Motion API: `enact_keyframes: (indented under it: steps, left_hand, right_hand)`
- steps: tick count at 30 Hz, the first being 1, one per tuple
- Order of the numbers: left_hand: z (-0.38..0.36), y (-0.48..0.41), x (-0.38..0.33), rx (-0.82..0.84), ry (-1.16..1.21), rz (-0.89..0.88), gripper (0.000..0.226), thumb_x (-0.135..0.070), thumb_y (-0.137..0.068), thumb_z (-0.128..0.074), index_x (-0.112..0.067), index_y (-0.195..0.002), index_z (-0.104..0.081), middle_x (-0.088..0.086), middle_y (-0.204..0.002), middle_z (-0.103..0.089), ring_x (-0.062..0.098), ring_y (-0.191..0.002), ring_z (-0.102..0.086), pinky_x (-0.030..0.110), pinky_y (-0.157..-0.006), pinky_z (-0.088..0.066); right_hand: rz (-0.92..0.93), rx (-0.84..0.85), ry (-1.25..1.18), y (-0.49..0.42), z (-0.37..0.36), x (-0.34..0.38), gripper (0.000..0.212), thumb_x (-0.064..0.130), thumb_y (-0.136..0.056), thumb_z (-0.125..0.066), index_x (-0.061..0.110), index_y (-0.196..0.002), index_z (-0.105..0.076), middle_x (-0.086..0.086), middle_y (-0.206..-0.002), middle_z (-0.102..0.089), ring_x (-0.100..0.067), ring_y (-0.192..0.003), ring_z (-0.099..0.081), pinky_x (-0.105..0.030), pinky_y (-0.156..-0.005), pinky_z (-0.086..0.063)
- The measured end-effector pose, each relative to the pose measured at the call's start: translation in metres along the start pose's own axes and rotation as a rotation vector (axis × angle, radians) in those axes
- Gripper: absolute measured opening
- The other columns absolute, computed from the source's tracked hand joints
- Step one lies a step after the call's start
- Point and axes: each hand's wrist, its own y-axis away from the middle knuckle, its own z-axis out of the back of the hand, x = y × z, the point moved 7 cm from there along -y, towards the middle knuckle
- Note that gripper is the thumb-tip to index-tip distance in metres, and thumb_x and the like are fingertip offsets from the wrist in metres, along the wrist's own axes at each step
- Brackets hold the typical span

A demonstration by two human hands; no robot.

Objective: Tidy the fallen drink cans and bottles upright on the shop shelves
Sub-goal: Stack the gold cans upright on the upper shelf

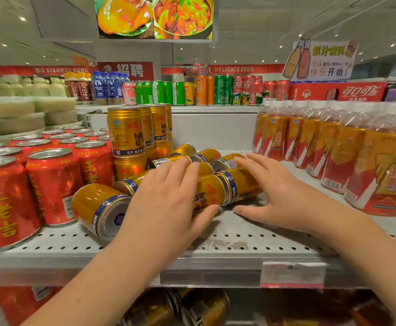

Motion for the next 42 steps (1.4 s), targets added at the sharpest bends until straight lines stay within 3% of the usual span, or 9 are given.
enact_keyframes:
  steps: [4,9,12,19,24,29,33,36,42]
  left_hand:
    - [-0.006,-0.002,0.005,0.118,-0.054,0.044,0.078,-0.075,-0.084,-0.036,-0.018,-0.133,-0.055,0.001,-0.126,-0.057,0.024,-0.109,-0.050,0.039,-0.093,-0.045]
    - [-0.006,0.002,0.002,0.134,-0.021,0.005,0.073,-0.065,-0.081,-0.053,-0.014,-0.133,-0.058,0.001,-0.118,-0.061,0.025,-0.104,-0.052,0.041,-0.092,-0.050]
    - [-0.007,0.005,0.003,0.122,0.019,0.009,0.074,-0.060,-0.081,-0.060,-0.013,-0.137,-0.057,0.001,-0.122,-0.063,0.027,-0.111,-0.053,0.042,-0.096,-0.050]
    - [-0.009,0.010,0.008,0.036,0.201,0.043,0.072,-0.059,-0.081,-0.066,-0.019,-0.140,-0.054,-0.006,-0.127,-0.060,0.019,-0.117,-0.044,0.038,-0.100,-0.042]
    - [-0.006,0.004,0.012,-0.063,0.450,0.138,0.069,-0.074,-0.080,-0.062,-0.037,-0.137,-0.051,-0.023,-0.126,-0.053,0.007,-0.117,-0.045,0.026,-0.096,-0.037]
    - [0.003,-0.025,-0.012,-0.206,0.867,0.247,0.043,-0.069,-0.077,-0.070,-0.047,-0.112,-0.058,-0.023,-0.101,-0.065,0.000,-0.094,-0.063,0.021,-0.073,-0.050]
    - [-0.005,-0.065,-0.039,-0.181,1.246,0.351,0.039,-0.050,-0.079,-0.082,-0.033,-0.111,-0.066,-0.018,-0.093,-0.073,-0.001,-0.082,-0.070,0.012,-0.056,-0.052]
    - [-0.013,-0.092,-0.059,-0.163,1.338,0.374,0.043,-0.054,-0.076,-0.082,-0.031,-0.109,-0.068,-0.014,-0.094,-0.076,-0.001,-0.085,-0.072,0.011,-0.055,-0.052]
    - [-0.030,-0.116,-0.090,-0.126,1.331,0.348,0.049,-0.060,-0.072,-0.082,-0.033,-0.109,-0.066,-0.018,-0.099,-0.075,-0.004,-0.092,-0.070,0.024,-0.079,-0.058]
  right_hand:
    - [-0.104,0.101,-0.045,-0.009,-0.005,-0.023,0.112,0.086,-0.066,-0.058,0.041,-0.155,-0.009,0.015,-0.160,-0.016,-0.011,-0.145,-0.021,-0.041,-0.118,-0.030]
    - [-0.135,0.185,-0.121,-0.014,0.000,-0.037,0.081,0.075,-0.066,-0.068,0.050,-0.133,-0.032,0.014,-0.134,-0.047,-0.005,-0.110,-0.055,-0.028,-0.089,-0.048]
    - [-0.149,0.200,-0.165,-0.017,0.003,-0.039,0.074,0.078,-0.060,-0.069,0.046,-0.119,-0.036,0.016,-0.116,-0.060,-0.005,-0.093,-0.065,-0.035,-0.080,-0.057]
    - [-0.142,0.107,-0.570,-0.004,0.010,-0.035,0.069,0.061,-0.058,-0.083,0.041,-0.116,-0.051,0.017,-0.109,-0.064,0.001,-0.092,-0.068,-0.020,-0.074,-0.058]
    - [-0.165,-0.075,-0.657,0.003,0.039,-0.043,0.071,0.065,-0.059,-0.082,0.050,-0.122,-0.052,0.018,-0.118,-0.061,-0.001,-0.097,-0.069,-0.030,-0.084,-0.057]
    - [-0.152,-0.152,-0.601,0.018,0.063,-0.056,0.067,0.064,-0.068,-0.075,0.064,-0.130,-0.047,0.044,-0.120,-0.053,0.016,-0.107,-0.055,-0.018,-0.081,-0.048]
    - [-0.201,-0.103,-0.516,0.031,0.057,-0.062,0.084,0.068,-0.065,-0.075,0.059,-0.141,-0.040,0.028,-0.141,-0.048,-0.002,-0.121,-0.054,-0.035,-0.099,-0.051]
    - [-0.214,-0.081,-0.480,0.039,0.048,-0.063,0.095,0.066,-0.067,-0.076,0.054,-0.148,-0.027,0.021,-0.150,-0.040,-0.005,-0.131,-0.048,-0.039,-0.108,-0.045]
    - [-0.210,-0.123,-0.490,0.044,0.050,-0.069,0.096,0.069,-0.066,-0.076,0.048,-0.147,-0.028,0.028,-0.129,-0.054,0.007,-0.094,-0.062,-0.021,-0.075,-0.055]
